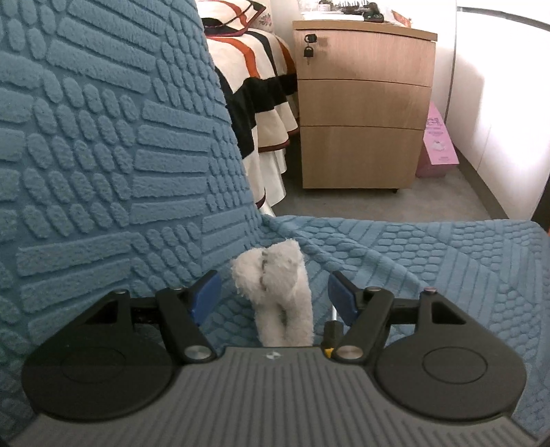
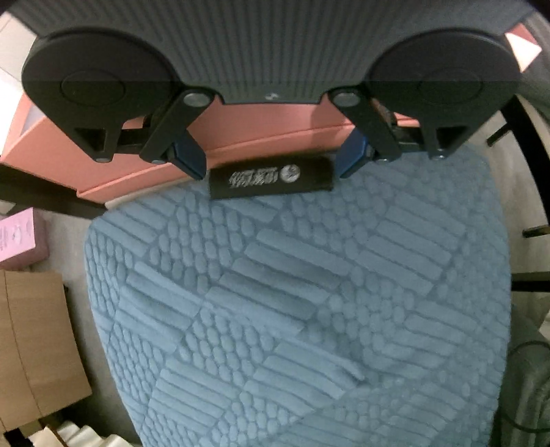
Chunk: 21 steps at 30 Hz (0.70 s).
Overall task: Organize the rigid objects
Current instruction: 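Close the left gripper on the white plush toy while the right gripper grasps the USB stick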
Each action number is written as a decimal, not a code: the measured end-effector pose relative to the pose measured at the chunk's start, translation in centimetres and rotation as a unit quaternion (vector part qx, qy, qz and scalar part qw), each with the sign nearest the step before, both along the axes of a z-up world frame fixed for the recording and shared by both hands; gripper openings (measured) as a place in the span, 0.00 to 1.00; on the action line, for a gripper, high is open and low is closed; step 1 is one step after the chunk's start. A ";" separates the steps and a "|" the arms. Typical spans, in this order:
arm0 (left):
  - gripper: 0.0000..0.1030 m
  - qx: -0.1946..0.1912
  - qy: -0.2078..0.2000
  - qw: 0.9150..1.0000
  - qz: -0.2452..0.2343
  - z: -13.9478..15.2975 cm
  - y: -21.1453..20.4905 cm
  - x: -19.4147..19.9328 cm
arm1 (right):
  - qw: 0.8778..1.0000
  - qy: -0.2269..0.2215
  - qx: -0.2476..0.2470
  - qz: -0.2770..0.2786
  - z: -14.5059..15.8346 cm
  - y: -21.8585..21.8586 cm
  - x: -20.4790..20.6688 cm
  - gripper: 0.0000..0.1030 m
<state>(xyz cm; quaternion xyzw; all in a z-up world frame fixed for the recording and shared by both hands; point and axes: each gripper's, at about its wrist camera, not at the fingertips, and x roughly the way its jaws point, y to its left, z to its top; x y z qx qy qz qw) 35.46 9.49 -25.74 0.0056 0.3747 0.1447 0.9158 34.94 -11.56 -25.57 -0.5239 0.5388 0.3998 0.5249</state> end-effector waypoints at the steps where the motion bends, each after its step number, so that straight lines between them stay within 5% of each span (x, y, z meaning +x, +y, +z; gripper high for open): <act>1: 0.72 -0.002 0.001 1.000 0.001 -0.1 0.1 0.2 | 1.000 0.002 -0.003 0.002 -0.1 0.1 0.1 0.83; 3: 0.72 -0.006 0.001 1.000 0.004 -0.1 0.3 0.4 | 1.000 0.013 -0.010 0.003 -0.2 0.3 0.3 0.89; 21: 0.59 -0.034 0.009 0.999 0.010 -1.0 1.4 2.4 | 0.998 0.045 -0.039 0.001 -2.4 2.7 1.6 0.90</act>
